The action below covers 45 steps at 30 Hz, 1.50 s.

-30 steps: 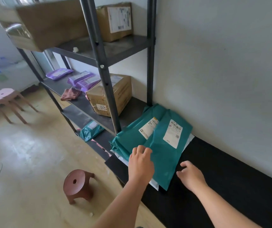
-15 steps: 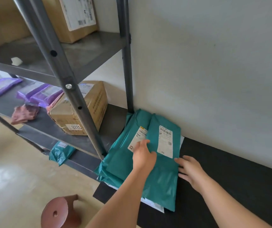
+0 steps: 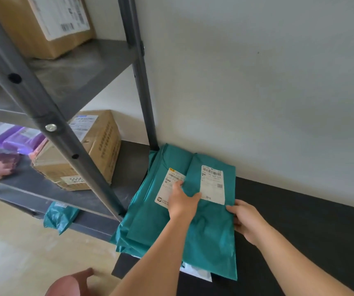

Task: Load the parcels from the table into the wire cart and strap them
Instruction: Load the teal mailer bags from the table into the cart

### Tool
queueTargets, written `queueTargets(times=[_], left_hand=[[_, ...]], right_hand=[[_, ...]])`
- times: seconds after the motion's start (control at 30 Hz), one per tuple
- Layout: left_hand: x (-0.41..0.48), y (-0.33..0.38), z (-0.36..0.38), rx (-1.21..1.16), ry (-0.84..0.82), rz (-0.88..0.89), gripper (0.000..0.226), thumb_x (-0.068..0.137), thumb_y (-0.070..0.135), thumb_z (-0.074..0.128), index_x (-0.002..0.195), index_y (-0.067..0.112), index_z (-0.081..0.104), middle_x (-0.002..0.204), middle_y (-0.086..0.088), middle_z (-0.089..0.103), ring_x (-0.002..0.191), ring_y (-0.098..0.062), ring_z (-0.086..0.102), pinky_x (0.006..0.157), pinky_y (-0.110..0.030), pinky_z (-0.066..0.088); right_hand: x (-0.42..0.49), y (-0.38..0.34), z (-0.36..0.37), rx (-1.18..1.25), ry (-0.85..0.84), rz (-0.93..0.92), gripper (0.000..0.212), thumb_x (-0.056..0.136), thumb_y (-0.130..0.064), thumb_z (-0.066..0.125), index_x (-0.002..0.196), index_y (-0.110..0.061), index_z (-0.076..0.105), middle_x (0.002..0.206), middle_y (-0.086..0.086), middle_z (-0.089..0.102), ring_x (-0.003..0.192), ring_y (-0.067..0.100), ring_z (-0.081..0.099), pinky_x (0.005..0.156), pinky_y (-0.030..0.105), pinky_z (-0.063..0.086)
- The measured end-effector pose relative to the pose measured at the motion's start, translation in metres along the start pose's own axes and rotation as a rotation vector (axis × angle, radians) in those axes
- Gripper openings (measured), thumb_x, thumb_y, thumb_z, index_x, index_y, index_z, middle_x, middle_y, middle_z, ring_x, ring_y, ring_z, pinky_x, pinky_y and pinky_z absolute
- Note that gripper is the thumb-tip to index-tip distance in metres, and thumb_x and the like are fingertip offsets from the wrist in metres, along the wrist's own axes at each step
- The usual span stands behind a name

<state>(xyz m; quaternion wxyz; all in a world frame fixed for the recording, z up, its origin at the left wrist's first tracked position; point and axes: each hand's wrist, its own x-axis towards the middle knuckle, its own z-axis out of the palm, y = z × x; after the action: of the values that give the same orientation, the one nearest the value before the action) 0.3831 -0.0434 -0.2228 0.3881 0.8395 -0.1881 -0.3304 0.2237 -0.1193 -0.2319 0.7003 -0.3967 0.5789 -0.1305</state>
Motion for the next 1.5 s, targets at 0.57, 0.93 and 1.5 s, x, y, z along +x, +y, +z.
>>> queueTargets(times=[0.57, 0.93, 1.5], left_hand=[[-0.026, 0.024, 0.047, -0.423, -0.295, -0.091, 0.035, 0.069, 0.025, 0.086, 0.098, 0.018, 0.068, 0.088, 0.004, 0.075, 0.075, -0.013, 0.072, 0.056, -0.024, 0.055], [-0.122, 0.028, 0.128, -0.41, -0.68, -0.073, 0.035, 0.076, 0.001, 0.077, 0.109, 0.01, 0.068, 0.1, -0.006, 0.076, 0.094, -0.027, 0.072, 0.089, -0.048, 0.056], [-0.378, 0.006, 0.296, -0.121, -0.997, -0.048, 0.038, 0.078, -0.014, 0.06, 0.11, 0.005, 0.069, 0.099, -0.013, 0.075, 0.092, -0.032, 0.072, 0.079, -0.042, 0.059]], right_hand=[[-0.05, 0.012, -0.081, 0.012, 0.096, -0.078, 0.035, 0.089, 0.01, 0.049, 0.115, -0.005, 0.068, 0.103, 0.01, 0.076, 0.101, 0.028, 0.069, 0.084, 0.041, 0.055], [-0.117, 0.054, -0.19, 0.24, 0.174, -0.175, 0.025, 0.09, -0.006, 0.065, 0.114, -0.009, 0.067, 0.104, 0.012, 0.075, 0.099, 0.035, 0.07, 0.091, 0.056, 0.054], [-0.278, 0.234, -0.393, 0.503, 0.498, -0.172, 0.026, 0.084, -0.002, 0.071, 0.109, -0.008, 0.069, 0.103, 0.014, 0.075, 0.097, 0.036, 0.069, 0.095, 0.054, 0.051]])
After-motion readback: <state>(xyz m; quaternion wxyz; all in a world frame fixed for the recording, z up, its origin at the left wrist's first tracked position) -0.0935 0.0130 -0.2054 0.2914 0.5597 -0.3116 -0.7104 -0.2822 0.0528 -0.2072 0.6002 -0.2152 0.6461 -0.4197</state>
